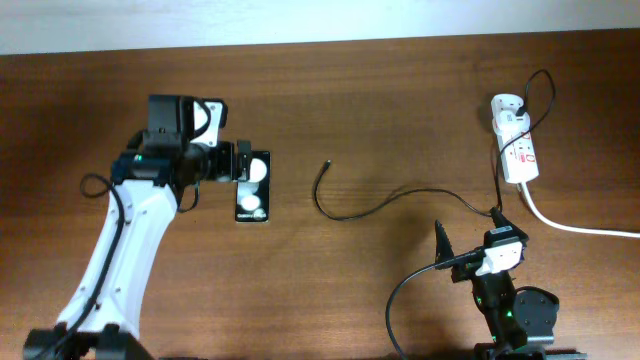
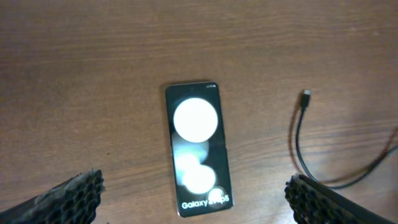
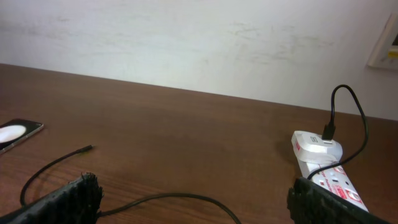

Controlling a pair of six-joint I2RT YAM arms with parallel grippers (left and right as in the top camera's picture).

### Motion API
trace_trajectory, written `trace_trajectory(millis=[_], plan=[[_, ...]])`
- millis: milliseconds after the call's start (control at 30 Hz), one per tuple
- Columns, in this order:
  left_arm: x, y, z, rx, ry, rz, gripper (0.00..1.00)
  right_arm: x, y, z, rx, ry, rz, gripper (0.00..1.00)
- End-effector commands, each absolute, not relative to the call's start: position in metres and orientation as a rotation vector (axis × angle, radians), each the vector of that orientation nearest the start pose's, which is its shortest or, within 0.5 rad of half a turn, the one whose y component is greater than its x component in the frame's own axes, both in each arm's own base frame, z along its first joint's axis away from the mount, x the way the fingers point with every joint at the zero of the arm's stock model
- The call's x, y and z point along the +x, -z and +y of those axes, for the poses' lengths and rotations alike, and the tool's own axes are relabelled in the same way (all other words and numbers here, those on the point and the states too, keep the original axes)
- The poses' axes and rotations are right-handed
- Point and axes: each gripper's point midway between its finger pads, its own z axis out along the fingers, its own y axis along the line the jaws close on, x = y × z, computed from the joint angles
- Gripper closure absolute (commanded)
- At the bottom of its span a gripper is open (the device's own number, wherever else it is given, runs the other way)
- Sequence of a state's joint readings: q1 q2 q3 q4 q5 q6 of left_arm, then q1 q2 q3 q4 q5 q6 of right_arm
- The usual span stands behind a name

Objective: Plug charger to phone and switch on socket
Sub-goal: 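Lower the left gripper over the phone and close on it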

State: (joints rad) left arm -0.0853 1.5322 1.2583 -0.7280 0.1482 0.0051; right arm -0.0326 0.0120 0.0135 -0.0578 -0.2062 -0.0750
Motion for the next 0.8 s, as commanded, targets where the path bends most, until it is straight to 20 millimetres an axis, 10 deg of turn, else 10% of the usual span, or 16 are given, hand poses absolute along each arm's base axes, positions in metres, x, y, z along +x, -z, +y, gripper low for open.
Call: trace_trajectory(millis=[0, 267, 767], plan=[[0.398, -0.136, -0.06, 0.069, 0.205, 2.687, 0.01, 0.244, -0.16, 0.028, -0.191, -0.091, 1.62, 0.01], [0.405, -0.049, -0.082, 0.055, 0.145, 2.86, 0.01, 0.244, -0.16, 0.028, -0.191, -0.091, 1.62, 0.01], [0.394, 0.011, -0.075, 0.117, 0.047, 2.991, 0.01, 0.244, -0.16, 0.028, -0.191, -0.091, 1.62, 0.01]])
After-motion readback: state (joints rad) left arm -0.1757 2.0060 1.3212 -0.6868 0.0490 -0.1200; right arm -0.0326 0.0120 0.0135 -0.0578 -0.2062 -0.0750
